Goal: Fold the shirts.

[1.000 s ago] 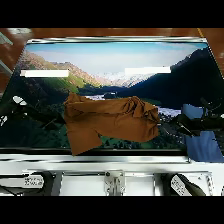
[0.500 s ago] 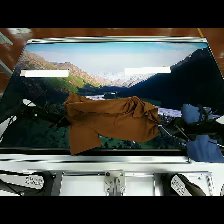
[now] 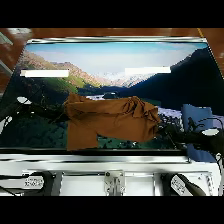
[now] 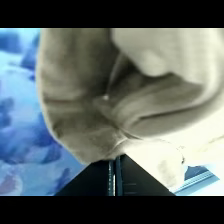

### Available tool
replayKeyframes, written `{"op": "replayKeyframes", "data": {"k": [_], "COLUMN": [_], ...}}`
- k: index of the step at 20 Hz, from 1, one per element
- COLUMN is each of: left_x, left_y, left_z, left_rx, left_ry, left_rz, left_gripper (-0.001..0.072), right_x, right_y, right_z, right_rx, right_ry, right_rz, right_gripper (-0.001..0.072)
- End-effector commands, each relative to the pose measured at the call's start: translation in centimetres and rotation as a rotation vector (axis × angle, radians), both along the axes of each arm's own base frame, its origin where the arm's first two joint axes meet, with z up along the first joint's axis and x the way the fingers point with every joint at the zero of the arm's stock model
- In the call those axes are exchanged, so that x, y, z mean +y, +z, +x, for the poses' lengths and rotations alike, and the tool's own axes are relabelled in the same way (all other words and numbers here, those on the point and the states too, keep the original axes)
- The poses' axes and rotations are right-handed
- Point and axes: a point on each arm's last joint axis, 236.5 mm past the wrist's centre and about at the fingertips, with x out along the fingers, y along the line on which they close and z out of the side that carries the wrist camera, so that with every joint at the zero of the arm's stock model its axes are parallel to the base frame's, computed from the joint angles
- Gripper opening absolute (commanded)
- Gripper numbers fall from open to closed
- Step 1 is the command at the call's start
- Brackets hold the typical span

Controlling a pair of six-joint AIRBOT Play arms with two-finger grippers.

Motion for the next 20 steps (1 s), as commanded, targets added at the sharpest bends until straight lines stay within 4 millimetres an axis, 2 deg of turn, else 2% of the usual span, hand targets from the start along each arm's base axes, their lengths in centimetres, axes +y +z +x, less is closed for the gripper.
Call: {"op": "replayKeyframes", "data": {"k": [1, 5, 6, 7, 8, 9, 10, 11, 12, 13, 14, 15, 16, 17, 18, 19, 20], "left_x": [0.1, -0.2, -0.2, -0.3, -0.3, -0.2, -0.1, 0.1, 0.3, 0.5, 0.7, 0.8, 0.8, 0.8, 0.8, 0.7, 0.6], "left_y": [1.1, 1.9, 2.1, 2.5, 2.8, 3.7, 5.0, 7.3, 10.4, 14.6, 20.5, 26.9, 34.7, 42.8, 49.9, 56.7, 61.6], "left_z": [0.4, 0.6, 0.7, 0.9, 1.0, 1.3, 1.9, 2.9, 3.9, 5.0, 5.7, 5.8, 4.9, 2.9, 0.1, -3.9, -7.9], "left_rx": [-0.039, -0.057, -0.064, -0.072, -0.083, -0.11, -0.156, -0.232, -0.321, -0.437, -0.598, -0.778, -0.996, -1.216, -1.41, -1.604, -1.756], "left_ry": [-0.003, 0.005, 0.009, 0.012, 0.011, 0.01, 0.003, -0.006, -0.009, -0.012, -0.023, -0.04, -0.047, -0.024, 0.023, 0.086, 0.139], "left_rz": [0.007, -0.003, -0.008, -0.012, -0.01, -0.004, 0.006, 0.022, 0.038, 0.062, 0.098, 0.146, 0.208, 0.27, 0.315, 0.349, 0.369], "left_gripper": [0.0035, 0.0035, 0.0035, 0.0034, 0.0034, 0.0034, 0.0033, 0.0032, 0.0032, 0.0032, 0.0032, 0.0033, 0.0033, 0.0034, 0.0034, 0.0035, 0.0035], "right_x": [0.2, 3.5, 3.9, 4.1, 4.3, 4.4, 4.8, 5.3, 5.7, 6.0, 6.1, 5.9, 5.5, 5.1, 4.4, 3.9, 3.9], "right_y": [-0.8, -3.1, -3.5, -3.6, -3.2, -2.3, -0.5, 2.5, 6.6, 11.4, 17.1, 24.1, 32.0, 39.8, 47.2, 53.8, 58.4], "right_z": [1.3, 1.8, 2.3, 2.9, 3.5, 4.3, 5.1, 6.3, 7.8, 9.1, 10.1, 10.7, 10.6, 9.6, 7.7, 4.8, 1.8], "right_rx": [-0.018, 0.001, 0.001, -0.001, -0.017, -0.058, -0.12, -0.222, -0.36, -0.505, -0.657, -0.831, -1.026, -1.211, -1.385, -1.522, -1.606], "right_ry": [-0.069, 0.019, 0.007, -0.022, -0.042, -0.019, 0.05, 0.136, 0.224, 0.301, 0.361, 0.395, 0.388, 0.343, 0.264, 0.162, 0.084], "right_rz": [0.032, -0.002, -0.011, -0.009, 0.007, 0.008, 0.013, 0.013, -0.002, -0.031, -0.084, -0.174, -0.291, -0.406, -0.519, -0.588, -0.607], "right_gripper": [0.0681, 0.0672, 0.0539, 0.0315, 0.006, 0.0068, 0.0067, 0.0067, 0.0067, 0.0067, 0.0067, 0.0067, 0.0067, 0.0067, 0.0067, 0.0067, 0.0067]}}
